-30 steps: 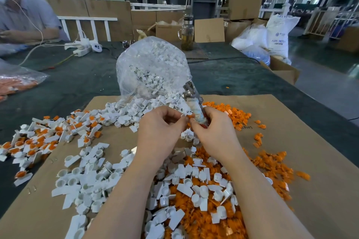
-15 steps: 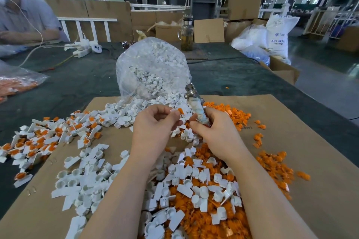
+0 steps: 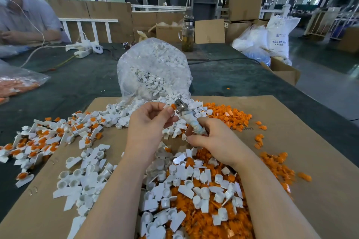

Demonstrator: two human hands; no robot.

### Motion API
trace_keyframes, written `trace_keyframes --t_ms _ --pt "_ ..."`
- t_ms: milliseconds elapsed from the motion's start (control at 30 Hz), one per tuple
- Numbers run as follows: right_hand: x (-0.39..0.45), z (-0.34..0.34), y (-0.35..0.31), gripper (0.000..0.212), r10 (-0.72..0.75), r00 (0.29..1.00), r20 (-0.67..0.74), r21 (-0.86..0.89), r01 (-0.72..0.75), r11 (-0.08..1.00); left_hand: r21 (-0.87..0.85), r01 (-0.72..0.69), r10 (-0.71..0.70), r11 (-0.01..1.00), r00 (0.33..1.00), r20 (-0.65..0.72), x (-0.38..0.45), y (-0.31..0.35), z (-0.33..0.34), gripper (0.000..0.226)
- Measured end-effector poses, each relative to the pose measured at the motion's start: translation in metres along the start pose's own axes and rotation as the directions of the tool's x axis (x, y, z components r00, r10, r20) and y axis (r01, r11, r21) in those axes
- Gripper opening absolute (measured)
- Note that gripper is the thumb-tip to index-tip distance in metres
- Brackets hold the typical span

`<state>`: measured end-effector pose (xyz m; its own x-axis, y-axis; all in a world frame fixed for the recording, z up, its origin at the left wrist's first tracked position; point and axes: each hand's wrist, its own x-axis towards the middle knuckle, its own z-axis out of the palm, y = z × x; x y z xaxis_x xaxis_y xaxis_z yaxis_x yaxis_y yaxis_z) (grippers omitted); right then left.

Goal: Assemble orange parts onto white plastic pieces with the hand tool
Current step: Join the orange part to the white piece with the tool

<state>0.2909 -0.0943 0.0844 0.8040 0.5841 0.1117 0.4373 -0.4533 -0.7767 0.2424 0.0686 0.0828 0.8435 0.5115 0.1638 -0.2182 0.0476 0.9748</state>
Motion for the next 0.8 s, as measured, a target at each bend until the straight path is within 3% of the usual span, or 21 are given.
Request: trace_keyframes --t_ms 800 --pt "0.006 0.011 0.006 0.010 -0.015 1.000 -0.014 -0.112 0.013 0.994 -0.005 -0.078 0.079 0.997 0.996 0.041 0.000 0.000 -0.002 0.010"
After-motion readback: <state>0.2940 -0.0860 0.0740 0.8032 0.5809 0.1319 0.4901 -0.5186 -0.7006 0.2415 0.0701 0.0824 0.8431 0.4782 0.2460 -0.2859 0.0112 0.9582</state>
